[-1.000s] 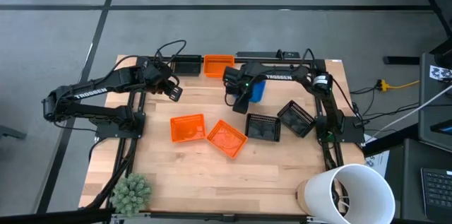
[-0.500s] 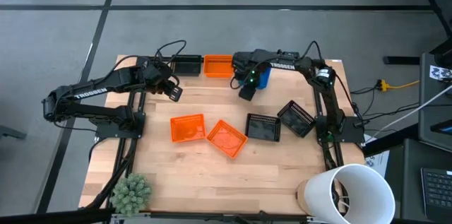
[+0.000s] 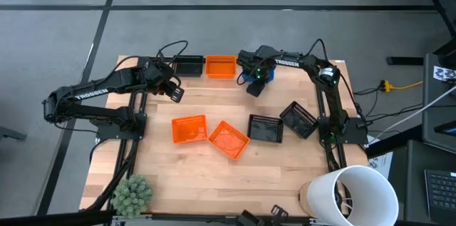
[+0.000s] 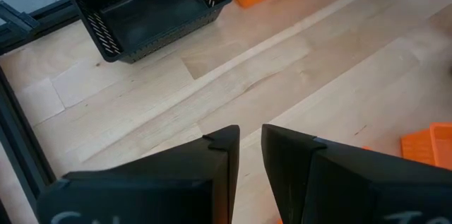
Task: Stack baskets by color
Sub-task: Adjust the stacked blue bins, then move the bottom right black bin to the top middle of the table, then move the bottom black bin to the top middle of the table
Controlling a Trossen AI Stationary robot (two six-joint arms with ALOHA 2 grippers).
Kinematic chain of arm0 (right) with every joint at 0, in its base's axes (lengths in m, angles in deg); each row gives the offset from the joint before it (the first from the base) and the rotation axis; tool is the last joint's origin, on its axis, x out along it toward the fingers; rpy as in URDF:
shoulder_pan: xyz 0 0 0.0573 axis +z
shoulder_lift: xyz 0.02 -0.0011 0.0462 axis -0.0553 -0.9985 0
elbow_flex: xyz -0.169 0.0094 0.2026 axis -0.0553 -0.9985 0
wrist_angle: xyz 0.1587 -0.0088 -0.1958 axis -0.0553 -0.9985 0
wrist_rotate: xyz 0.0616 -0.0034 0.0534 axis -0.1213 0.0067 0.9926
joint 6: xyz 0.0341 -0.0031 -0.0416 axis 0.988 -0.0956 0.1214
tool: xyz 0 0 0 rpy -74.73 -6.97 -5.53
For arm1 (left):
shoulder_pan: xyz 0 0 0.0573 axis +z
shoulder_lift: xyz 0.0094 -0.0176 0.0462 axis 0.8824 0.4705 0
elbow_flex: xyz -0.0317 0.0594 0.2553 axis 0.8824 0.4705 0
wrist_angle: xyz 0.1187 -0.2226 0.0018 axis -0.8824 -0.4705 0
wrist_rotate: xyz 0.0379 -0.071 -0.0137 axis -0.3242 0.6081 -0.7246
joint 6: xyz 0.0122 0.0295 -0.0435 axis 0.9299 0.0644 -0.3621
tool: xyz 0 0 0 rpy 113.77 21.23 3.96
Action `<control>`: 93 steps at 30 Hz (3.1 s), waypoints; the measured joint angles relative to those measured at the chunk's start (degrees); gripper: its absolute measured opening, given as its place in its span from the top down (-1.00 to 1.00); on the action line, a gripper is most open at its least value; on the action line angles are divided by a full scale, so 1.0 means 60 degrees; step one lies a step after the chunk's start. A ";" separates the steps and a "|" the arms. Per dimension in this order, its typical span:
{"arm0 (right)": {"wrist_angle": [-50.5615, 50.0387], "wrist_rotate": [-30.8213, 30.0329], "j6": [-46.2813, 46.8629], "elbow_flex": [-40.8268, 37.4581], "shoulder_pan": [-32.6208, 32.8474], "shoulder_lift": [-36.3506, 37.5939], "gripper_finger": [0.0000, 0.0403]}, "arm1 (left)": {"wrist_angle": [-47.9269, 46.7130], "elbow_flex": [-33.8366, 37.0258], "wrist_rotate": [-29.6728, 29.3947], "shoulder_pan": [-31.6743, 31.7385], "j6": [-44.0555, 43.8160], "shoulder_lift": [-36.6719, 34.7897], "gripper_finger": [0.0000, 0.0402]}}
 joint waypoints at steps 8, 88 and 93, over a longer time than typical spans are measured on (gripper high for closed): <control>-0.0831 -0.0530 0.0325 0.0010 -0.0007 0.0004 0.40 | 0.0003 0.0000 0.0000 -0.0001 -0.0007 0.0000 0.74; 0.1619 0.4340 0.4904 -0.6242 0.5653 0.4590 0.40 | 0.2725 0.0004 0.1763 0.0171 0.1249 0.1096 0.74; 0.4352 0.3565 0.5012 -0.7035 0.5095 0.4579 0.40 | 0.2731 0.0004 0.1694 0.0172 0.1242 0.1096 0.74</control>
